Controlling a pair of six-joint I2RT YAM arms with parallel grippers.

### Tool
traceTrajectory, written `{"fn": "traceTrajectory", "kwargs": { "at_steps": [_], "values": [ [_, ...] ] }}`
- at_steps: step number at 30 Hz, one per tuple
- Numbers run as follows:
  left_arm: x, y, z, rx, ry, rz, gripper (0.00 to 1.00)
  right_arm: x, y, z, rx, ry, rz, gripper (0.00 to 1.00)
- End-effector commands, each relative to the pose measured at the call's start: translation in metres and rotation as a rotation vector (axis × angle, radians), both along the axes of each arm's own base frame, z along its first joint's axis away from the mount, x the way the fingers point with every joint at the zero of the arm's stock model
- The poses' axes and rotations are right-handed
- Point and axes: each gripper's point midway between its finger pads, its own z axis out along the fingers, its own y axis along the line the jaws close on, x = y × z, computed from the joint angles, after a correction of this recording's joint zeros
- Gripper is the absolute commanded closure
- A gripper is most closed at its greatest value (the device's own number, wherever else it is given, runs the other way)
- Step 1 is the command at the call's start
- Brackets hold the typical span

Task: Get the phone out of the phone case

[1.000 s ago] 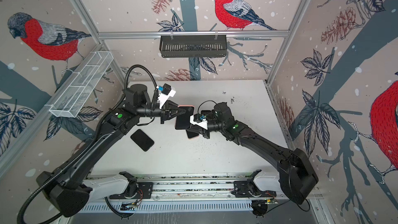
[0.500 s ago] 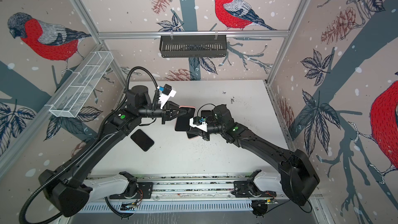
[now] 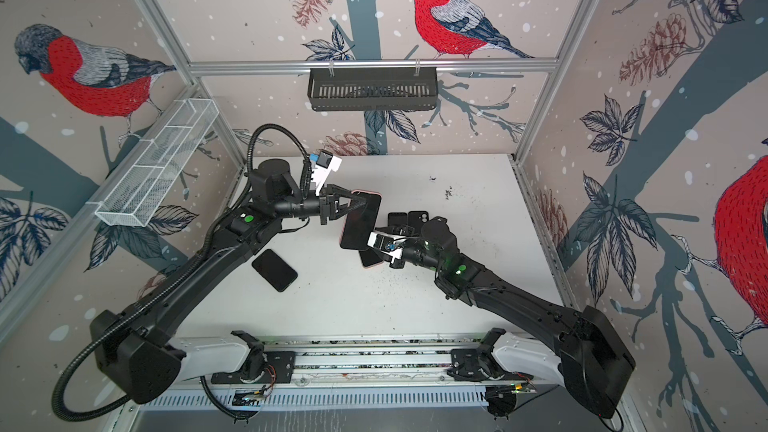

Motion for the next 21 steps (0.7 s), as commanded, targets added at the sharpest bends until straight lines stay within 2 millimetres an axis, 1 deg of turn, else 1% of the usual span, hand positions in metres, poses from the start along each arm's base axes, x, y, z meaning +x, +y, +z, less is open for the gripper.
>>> {"fn": "traceTrajectory", "kwargs": {
  "at_steps": [1,3,5,8,10,11,12,15,18,21],
  "values": [
    [0.016,0.015,0.027,-0.104,-0.022,0.098,1.00,0.005,-0.014,0.018,0.102,-0.004,-0.084,0.49],
    [0.021,0.023,0.036,-0.178,0.005,0.129,1.00,0.005,-0.023,0.016,0.125,0.037,-0.129,0.44],
    [0.023,0.028,0.043,-0.244,0.043,0.149,1.00,0.011,-0.033,0.018,0.178,0.103,-0.194,0.37],
    [0.025,0.030,0.048,-0.334,0.093,0.155,1.00,0.015,-0.047,0.028,0.295,0.243,-0.260,0.29],
    [0.030,0.033,0.047,-0.369,0.123,0.185,1.00,0.023,-0.060,0.041,0.413,0.355,-0.343,0.24],
    [0.034,0.034,0.036,-0.376,0.159,0.205,1.00,0.030,-0.071,0.047,0.488,0.430,-0.412,0.21],
    [0.037,0.035,0.031,-0.389,0.184,0.223,1.00,0.035,-0.079,0.052,0.543,0.495,-0.462,0.19],
    [0.040,0.037,0.015,-0.430,0.255,0.240,1.00,0.043,-0.095,0.063,0.626,0.686,-0.528,0.16],
    [0.038,0.036,0.001,-0.470,0.316,0.242,1.00,0.041,-0.101,0.070,0.682,0.864,-0.492,0.14],
    [0.034,0.037,-0.021,-0.512,0.378,0.258,1.00,0.027,-0.098,0.074,0.749,0.996,-0.389,0.12]
  ]
}}
